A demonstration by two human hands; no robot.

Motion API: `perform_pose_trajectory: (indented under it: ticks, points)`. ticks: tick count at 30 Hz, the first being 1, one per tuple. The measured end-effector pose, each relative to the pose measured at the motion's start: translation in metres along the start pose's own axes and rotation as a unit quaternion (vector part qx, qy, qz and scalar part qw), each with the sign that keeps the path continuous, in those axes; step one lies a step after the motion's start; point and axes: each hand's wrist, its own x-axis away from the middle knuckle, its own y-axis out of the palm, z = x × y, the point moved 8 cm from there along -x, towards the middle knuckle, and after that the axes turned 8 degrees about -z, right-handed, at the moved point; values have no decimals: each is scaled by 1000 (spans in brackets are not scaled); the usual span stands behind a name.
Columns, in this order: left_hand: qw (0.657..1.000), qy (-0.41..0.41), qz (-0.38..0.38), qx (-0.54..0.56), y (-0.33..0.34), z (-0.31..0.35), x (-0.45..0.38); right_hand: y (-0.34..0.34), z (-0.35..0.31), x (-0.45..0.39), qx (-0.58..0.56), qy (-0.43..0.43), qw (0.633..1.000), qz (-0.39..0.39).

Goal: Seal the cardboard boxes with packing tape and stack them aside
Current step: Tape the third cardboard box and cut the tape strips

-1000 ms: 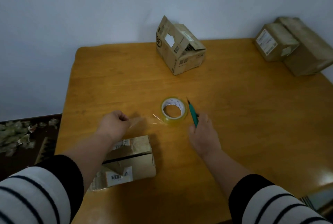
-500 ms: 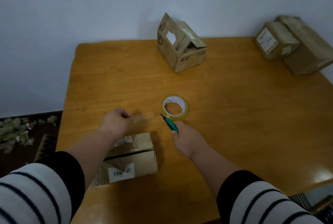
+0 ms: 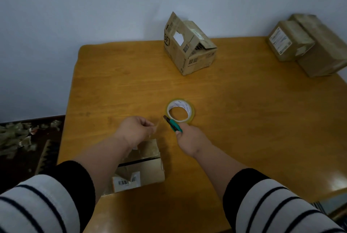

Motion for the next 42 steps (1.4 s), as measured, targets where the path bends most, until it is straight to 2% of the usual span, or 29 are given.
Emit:
perform_pose_trajectory:
  ticks: [6, 12, 15, 20, 27, 38, 42]
  points:
    - [1000, -3, -5, 7, -1, 4, 0, 5, 4, -13, -18, 20, 999, -40]
    - [998, 1, 48, 51, -28, -1, 0, 3, 10, -14, 2, 22, 998, -61]
    - [995, 5, 62, 84, -39, -2, -2, -1, 11, -12, -22, 9, 997, -69]
    - [991, 20, 82, 107, -51, 5, 1, 3, 21, -3, 73, -13, 994, -77]
    - [988, 20, 82, 131, -62, 16, 9, 4, 30, -2, 46, 12, 995, -90]
    - [988, 38, 93, 121, -74, 21, 22, 13, 26, 13, 237, 11, 969, -69]
    - [989, 48, 80, 110, -75, 23, 29, 13, 25, 16, 263, 24, 962, -66]
